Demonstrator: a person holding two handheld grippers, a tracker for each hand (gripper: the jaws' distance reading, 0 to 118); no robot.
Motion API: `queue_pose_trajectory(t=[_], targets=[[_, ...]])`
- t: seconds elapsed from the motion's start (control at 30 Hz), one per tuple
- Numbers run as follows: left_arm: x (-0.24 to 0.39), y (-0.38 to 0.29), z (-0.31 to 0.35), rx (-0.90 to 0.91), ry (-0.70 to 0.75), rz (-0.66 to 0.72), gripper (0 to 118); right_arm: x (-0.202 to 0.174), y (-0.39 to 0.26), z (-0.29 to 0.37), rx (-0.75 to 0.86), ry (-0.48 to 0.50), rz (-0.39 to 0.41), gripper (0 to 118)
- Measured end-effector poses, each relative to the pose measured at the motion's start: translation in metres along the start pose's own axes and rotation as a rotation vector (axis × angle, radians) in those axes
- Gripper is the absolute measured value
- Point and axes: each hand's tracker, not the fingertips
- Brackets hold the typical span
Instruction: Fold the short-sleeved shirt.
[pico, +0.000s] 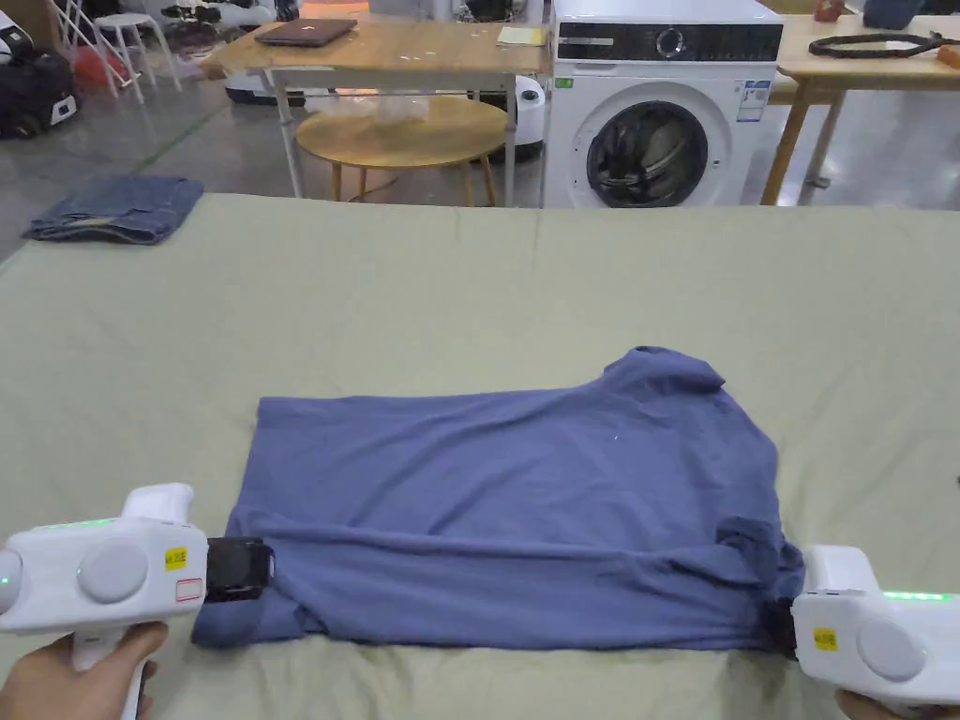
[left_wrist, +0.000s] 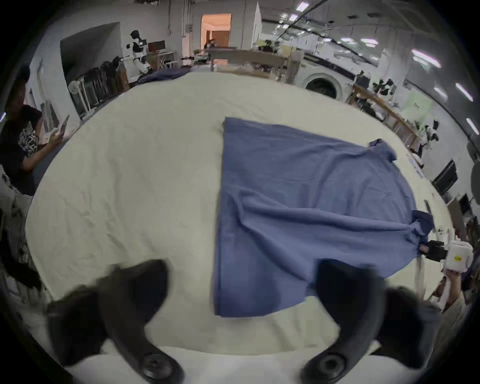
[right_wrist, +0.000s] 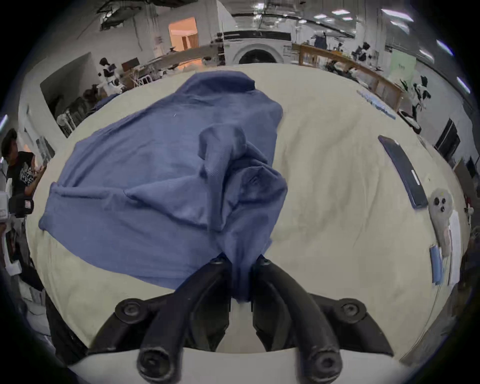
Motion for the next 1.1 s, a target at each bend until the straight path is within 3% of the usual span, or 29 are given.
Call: queue_pose_trajectory(t=[0.17,0.2,0.23,0.3,0.33,0.37,0.4,0.53,0.83,0.93,1.1], targets=[[-0.012,-0.009,-0.048,-0.109,0.017,0.031,116,0.009,0.002,-0.009,-0.048,0.040,-0.055,12],[-0.010,-0.011,-0.056,-0.125,0.033,0.023,111,0.009,0.004,-0.009,-0.050,0.042,-0.058,12],[-0.007,-0.013,-0.063,-0.133,0.037,0.013,98,0.009,0.005,-0.008,-0.052,0.043,-0.059,11],[0.007,-0.022,-0.059,-0.109,0.138,-0.064,83,0.010,0.005,-0.011,-0.056,0.047,-0.048,12],[0.013,-0.020,-0.052,-0.101,0.114,-0.088,66,0.010,0.007,-0.010,-0.057,0.046,-0.047,12],[0.017,-0.016,-0.045,-0.103,0.099,-0.120,41,0.009,0.007,-0.009,-0.051,0.045,-0.045,12],[0.020,-0.013,-0.039,-0.085,0.111,-0.143,1,0.008,0.004,-0.008,-0.048,0.046,-0.043,12],[0.008,-0.008,-0.036,-0.103,-0.019,-0.076,0,0.010,0.004,-0.001,-0.028,0.047,-0.036,11],[-0.010,-0.016,0.027,-0.040,-0.071,-0.063,0,0.009,0.001,0.089,0.069,0.062,0.028,11],[-0.025,-0.030,0.051,-0.031,-0.112,-0.038,0,0.014,-0.017,0.112,0.075,0.062,0.053,11],[-0.038,-0.076,0.068,-0.066,-0.140,-0.030,0,0.026,-0.079,0.111,-0.023,0.089,0.012,11]])
